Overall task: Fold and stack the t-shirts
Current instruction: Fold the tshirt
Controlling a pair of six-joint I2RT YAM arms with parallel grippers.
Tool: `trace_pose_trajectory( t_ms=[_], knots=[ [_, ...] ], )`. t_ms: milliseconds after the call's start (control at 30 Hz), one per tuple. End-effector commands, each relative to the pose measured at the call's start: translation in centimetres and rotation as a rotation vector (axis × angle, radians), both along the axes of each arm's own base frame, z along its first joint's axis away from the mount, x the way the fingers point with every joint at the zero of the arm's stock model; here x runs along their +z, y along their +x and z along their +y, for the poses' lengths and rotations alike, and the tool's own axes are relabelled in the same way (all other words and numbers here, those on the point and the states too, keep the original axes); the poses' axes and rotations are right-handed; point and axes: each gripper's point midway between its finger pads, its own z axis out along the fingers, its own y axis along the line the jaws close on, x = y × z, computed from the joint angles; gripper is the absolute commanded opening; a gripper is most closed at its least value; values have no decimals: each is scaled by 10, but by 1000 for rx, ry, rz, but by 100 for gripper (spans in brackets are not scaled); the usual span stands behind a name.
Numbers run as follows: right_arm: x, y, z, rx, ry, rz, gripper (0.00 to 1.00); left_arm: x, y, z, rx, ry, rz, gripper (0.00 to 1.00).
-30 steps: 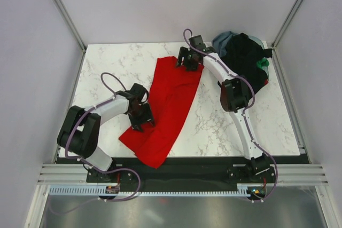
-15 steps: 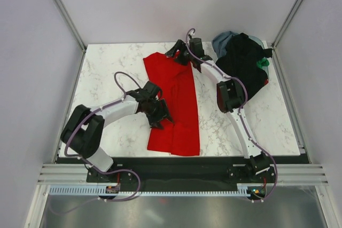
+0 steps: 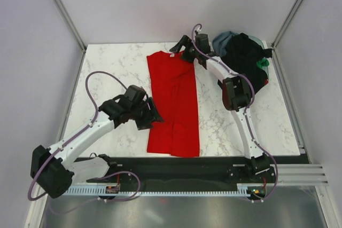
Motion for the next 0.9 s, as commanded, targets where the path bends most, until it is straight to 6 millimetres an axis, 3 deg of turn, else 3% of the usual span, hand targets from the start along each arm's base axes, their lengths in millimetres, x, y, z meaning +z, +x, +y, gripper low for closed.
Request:
trace_pose_trajectory(
  t_ms=[0,33,67,100,133,267,300,333,367,400,433,467,500,533,567,600,633,667,700,733,767,833,867],
  knots=[
    [123,-4,-4,65,73,-187,98,-16,-23,17,27,55,34,65],
    [148,-10,-7,73,84,-220,98,-17,-27,17,23,55,31,64],
    [161,-15,-7,94,86,-240,98,-18,-29,19,24,60,25,64],
    [158,-21,-10,99,75,-222,98,-20,-32,22,28,62,19,62],
    [186,-32,-13,107,78,-255,98,-22,-34,23,25,67,18,62],
    [193,-82,-31,128,15,-196,98,-34,-42,32,56,79,27,61],
    [156,-105,-34,153,-15,-102,98,-43,-46,35,64,85,47,61],
    [180,-129,-39,164,-19,-133,98,-46,-48,35,63,83,47,61],
    [138,-159,-43,177,-64,-21,98,-54,-50,37,68,89,55,60],
    [131,-175,-49,172,-107,-10,98,-57,-51,37,70,87,57,60],
    [148,-198,-55,175,-118,-34,98,-61,-51,37,70,91,58,60],
    [110,-231,-60,194,-169,70,98,-68,-51,38,72,98,60,60],
    [102,-247,-66,190,-193,96,98,-72,-51,39,79,104,65,59],
    [111,-267,-71,182,-203,80,98,-76,-52,40,80,112,70,59],
    [82,-295,-79,194,-230,156,98,-82,-52,41,86,125,75,59],
    [77,-311,-82,201,-245,171,98,-88,-53,41,92,125,82,58],
    [85,-326,-88,189,-266,138,98,-90,-52,40,91,120,79,58],
    [73,-358,-89,220,-303,163,98,-97,-54,37,86,115,90,57],
    [55,-371,-92,227,-340,209,98,-99,-54,36,90,109,96,56],
    [59,-385,-96,225,-345,197,98,-102,-55,34,85,107,98,54],
    [37,-408,-102,232,-370,260,98,-106,-57,33,83,103,109,53],
    [30,-428,-110,223,-359,271,98,-113,-60,29,81,102,122,46],
    [12,-445,-117,222,-363,322,98,-118,-63,30,83,105,130,43]
  ],
)
